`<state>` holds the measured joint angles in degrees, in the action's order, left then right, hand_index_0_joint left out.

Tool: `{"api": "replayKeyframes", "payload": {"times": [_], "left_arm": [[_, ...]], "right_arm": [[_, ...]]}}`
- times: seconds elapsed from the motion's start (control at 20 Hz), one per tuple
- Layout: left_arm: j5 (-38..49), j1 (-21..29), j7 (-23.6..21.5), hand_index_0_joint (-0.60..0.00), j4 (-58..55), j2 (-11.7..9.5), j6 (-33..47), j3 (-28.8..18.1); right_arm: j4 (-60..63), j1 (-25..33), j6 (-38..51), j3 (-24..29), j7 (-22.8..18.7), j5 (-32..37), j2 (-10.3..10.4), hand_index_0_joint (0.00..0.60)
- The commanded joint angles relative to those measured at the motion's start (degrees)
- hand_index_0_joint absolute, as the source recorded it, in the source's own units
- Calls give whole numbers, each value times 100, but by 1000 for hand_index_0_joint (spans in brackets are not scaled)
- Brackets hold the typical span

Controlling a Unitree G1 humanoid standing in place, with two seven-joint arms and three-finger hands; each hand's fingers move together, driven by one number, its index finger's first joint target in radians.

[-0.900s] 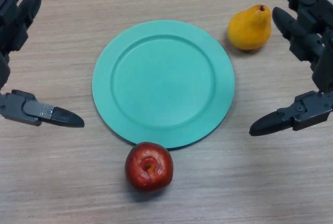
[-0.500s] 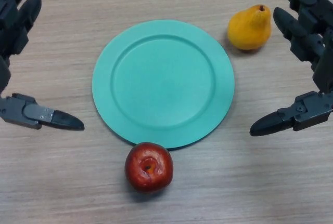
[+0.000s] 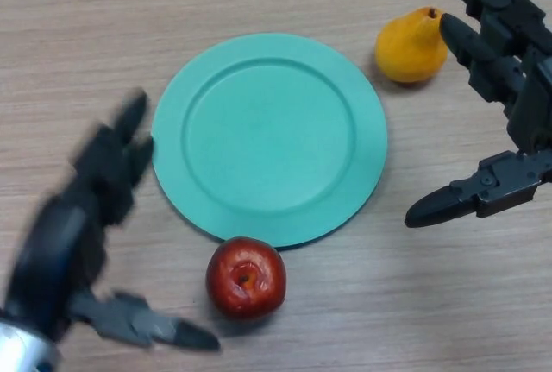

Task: Pick up the red apple and place it on the plate

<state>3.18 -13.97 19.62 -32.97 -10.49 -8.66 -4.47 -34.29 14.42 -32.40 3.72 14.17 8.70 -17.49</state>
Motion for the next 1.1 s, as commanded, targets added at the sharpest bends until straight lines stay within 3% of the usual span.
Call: {"api": "replayKeyframes", "payload": {"times": [0.05,0.2,0.45,0.5,0.55,0.6,0.65,0.7,0.75,0.95,1.1], "left_arm": [[-183,-134,96,0,21,-66,1460,-13],[-863,64,-317,0,1395,-148,2980,404],[-1474,568,-909,0,2742,-228,3949,754],[-1531,622,-944,-50,2859,-236,3928,798],[-1541,625,-940,-150,2865,-239,3920,805],[-1623,642,-951,-300,2942,-250,3984,827],[-1703,655,-968,-400,3011,-259,4051,844],[-2058,718,-1040,-544,3161,-283,4159,875],[-2326,759,-1105,-600,3240,-294,4219,896],[-2905,795,-1136,-600,3266,-384,4405,919],[-2764,699,-1154,-600,2313,-338,4286,844]], "right_arm": [[-340,168,537,404,44,-122,-194,0],[-297,51,691,478,71,-167,-207,0],[-233,39,704,641,83,-121,-295,0],[-221,62,659,672,72,-102,-324,0],[-223,56,662,676,72,-102,-326,0],[-225,37,676,695,72,-100,-333,0],[-227,18,690,712,71,-97,-338,0],[-230,4,721,764,52,-78,-364,0],[-228,-5,761,786,44,-74,-380,0],[-282,-48,770,797,41,-111,-379,0],[-382,-71,695,773,27,-131,-361,0]]}}
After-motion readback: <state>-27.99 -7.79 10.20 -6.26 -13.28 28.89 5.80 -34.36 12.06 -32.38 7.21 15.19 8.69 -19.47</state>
